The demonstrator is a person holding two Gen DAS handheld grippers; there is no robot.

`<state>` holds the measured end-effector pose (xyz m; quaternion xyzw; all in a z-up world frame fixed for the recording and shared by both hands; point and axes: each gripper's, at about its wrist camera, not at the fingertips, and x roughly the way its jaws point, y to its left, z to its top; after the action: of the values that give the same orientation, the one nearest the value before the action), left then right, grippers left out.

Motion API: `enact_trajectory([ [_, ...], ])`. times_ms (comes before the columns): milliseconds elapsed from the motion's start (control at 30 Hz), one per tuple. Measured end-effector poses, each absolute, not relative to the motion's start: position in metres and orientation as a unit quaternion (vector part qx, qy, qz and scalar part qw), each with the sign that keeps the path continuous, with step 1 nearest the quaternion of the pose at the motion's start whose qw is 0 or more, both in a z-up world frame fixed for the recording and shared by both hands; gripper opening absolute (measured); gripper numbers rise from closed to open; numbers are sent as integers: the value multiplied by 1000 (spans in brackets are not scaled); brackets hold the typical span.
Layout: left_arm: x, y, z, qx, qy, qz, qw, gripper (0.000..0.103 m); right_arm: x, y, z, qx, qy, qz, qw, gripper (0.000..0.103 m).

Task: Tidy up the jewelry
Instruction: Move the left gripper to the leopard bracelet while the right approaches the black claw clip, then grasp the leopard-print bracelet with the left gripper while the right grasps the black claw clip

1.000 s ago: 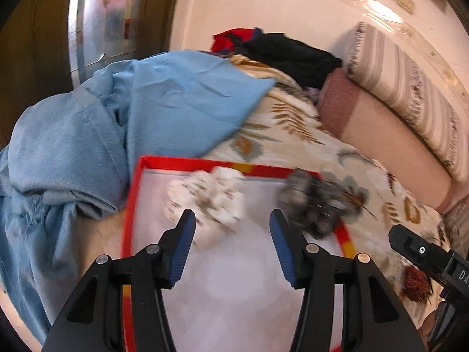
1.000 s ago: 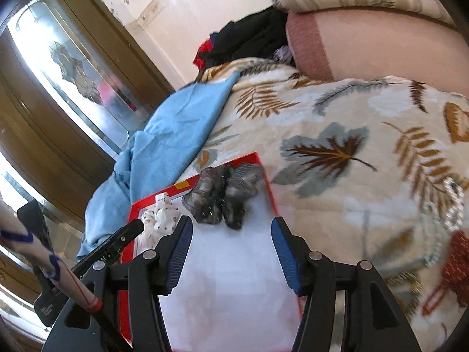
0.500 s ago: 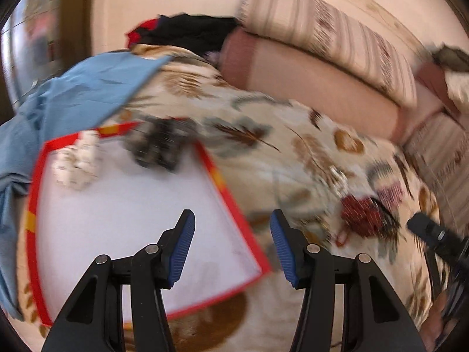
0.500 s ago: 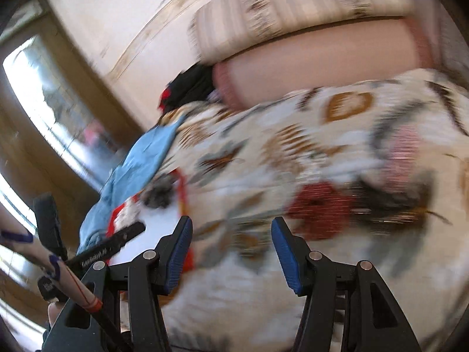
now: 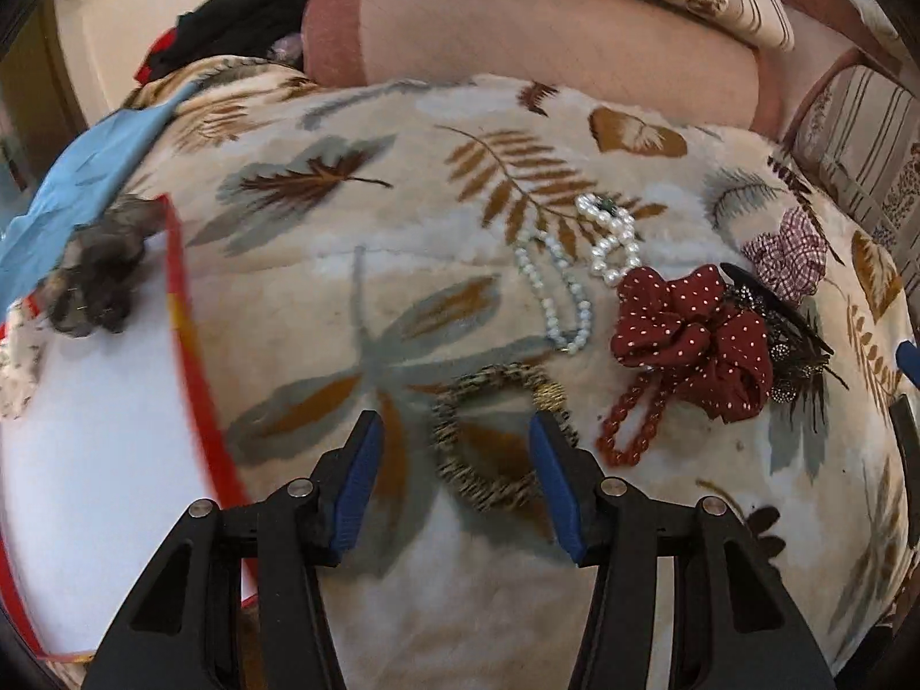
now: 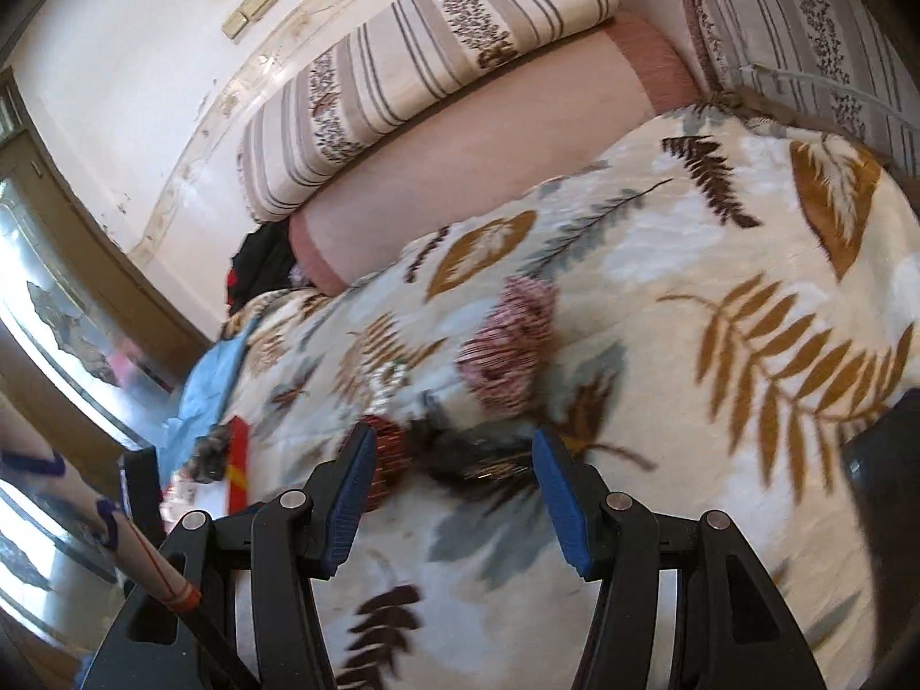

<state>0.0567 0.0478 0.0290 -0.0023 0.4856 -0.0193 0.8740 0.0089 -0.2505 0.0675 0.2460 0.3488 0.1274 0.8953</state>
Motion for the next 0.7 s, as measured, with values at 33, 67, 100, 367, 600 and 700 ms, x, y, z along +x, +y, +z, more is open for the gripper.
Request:
enact_trajectory([
  [33,58,45,24,5,487,-13,873,36,12,-254,65,243,352,128,895,61],
  [67,59,43,19,5,491,-16,871,32,17,-256,62,243,357,133,892,61],
  [100,57,43,17,4,484,-14,875,30,22,-257,58,243,362,137,890,61],
  [367,47,40,19,-8,466,-21,884,10,73,-253,10,299,428,196,830,60],
  [600,47,42,18,-11,466,-23,884,10,45,-218,28,185,443,243,843,60],
  [700,47,42,18,-10,466,-23,884,10,45,-211,31,135,435,205,866,62],
])
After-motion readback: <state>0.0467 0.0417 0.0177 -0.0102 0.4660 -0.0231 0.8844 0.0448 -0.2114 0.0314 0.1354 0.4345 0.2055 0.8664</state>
